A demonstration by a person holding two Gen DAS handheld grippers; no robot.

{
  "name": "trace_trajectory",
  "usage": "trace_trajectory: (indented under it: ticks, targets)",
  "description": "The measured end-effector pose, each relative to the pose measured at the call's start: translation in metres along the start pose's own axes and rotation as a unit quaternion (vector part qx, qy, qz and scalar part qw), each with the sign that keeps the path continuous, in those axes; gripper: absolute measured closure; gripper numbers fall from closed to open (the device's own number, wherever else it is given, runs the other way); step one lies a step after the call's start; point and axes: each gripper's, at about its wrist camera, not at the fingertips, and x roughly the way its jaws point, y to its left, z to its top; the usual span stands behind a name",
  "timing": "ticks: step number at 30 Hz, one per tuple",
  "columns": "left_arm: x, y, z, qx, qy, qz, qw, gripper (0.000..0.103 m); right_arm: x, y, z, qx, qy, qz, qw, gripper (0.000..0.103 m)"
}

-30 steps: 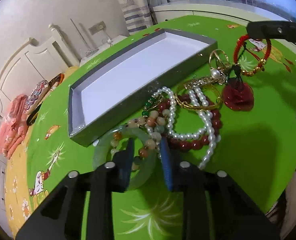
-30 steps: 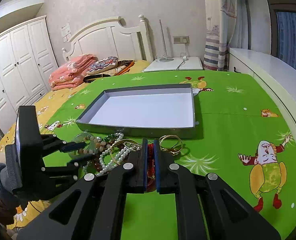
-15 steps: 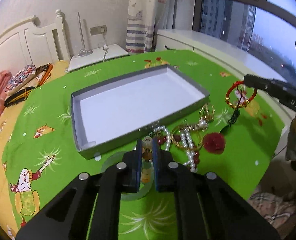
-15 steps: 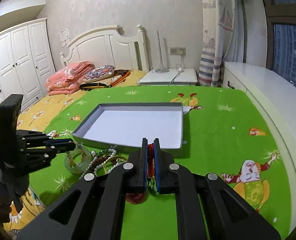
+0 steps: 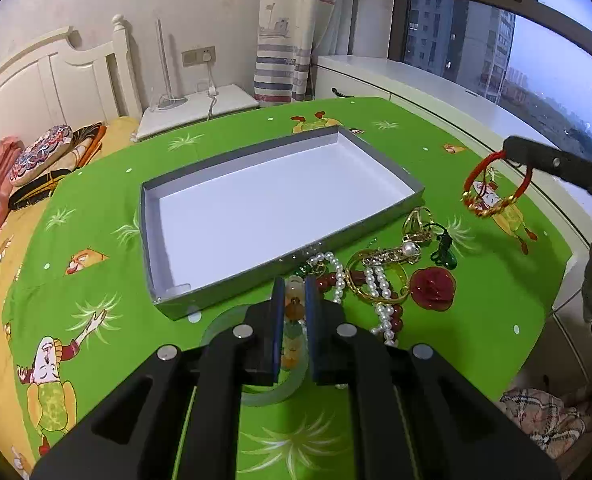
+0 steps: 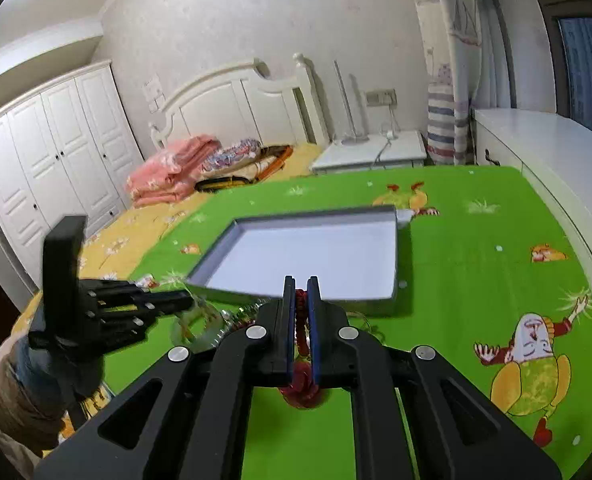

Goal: Organize jewelry
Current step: 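Carry both bracelets into the grey tray and open both grippers to release them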

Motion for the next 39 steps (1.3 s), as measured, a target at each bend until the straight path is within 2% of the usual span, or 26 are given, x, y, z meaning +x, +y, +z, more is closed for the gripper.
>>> trace_trajectory:
  ticks: [2, 5, 9, 14, 22, 26, 30, 33, 35, 37, 38, 39]
  targets:
    - [0.000, 0.002, 0.003, 0.000, -0.002, 0.002, 1.0000, 0.093, -0.001, 0.000, 0.004, 0.006, -0.003, 0.018, 1.000, 0.094]
    - [-0.002, 0.006, 0.010, 0.001, -0.009, 0.006, 0.9999, 0.093, 0.006, 0.005, 0.011, -0.016, -0.001, -0.007, 1.000, 0.094]
    - [0.000, 0.016, 0.024, -0.004, -0.014, 0.007, 0.9999, 0.093, 0.022, 0.007, 0.024, -0.034, 0.007, -0.019, 0.999, 0.094]
    - [0.022, 0.044, 0.051, -0.017, -0.005, 0.022, 0.9996, 0.093, 0.060, 0.000, 0.042, -0.042, 0.026, -0.030, 0.998, 0.094]
    - [0.073, 0.087, 0.080, -0.061, 0.022, 0.005, 0.9979, 0.093, 0.142, -0.013, 0.070, -0.005, 0.089, 0.013, 0.996, 0.094]
    - [0.095, 0.100, 0.091, -0.055, 0.030, 0.032, 0.9975, 0.093, 0.191, -0.028, 0.075, -0.004, 0.121, -0.021, 0.992, 0.094]
    - [0.128, 0.122, 0.093, -0.055, 0.067, 0.067, 0.9940, 0.093, 0.238, -0.053, 0.071, -0.010, 0.170, -0.080, 0.982, 0.094]
    - [0.144, 0.138, 0.089, -0.061, 0.085, 0.087, 0.9907, 0.093, 0.254, -0.070, 0.068, 0.002, 0.196, -0.099, 0.976, 0.093]
    - [0.145, 0.147, 0.086, -0.071, 0.084, 0.084, 0.9904, 0.092, 0.256, -0.073, 0.068, -0.004, 0.204, -0.113, 0.972, 0.088]
    - [0.144, 0.149, 0.083, -0.074, 0.081, 0.076, 0.9910, 0.090, 0.256, -0.074, 0.069, -0.011, 0.205, -0.123, 0.971, 0.074]
    - [0.143, 0.147, 0.083, -0.070, 0.080, 0.073, 0.9917, 0.085, 0.255, -0.074, 0.069, -0.008, 0.205, -0.109, 0.973, 0.061]
    - [0.142, 0.145, 0.083, -0.068, 0.079, 0.072, 0.9919, 0.081, 0.251, -0.072, 0.069, -0.002, 0.205, -0.091, 0.974, 0.054]
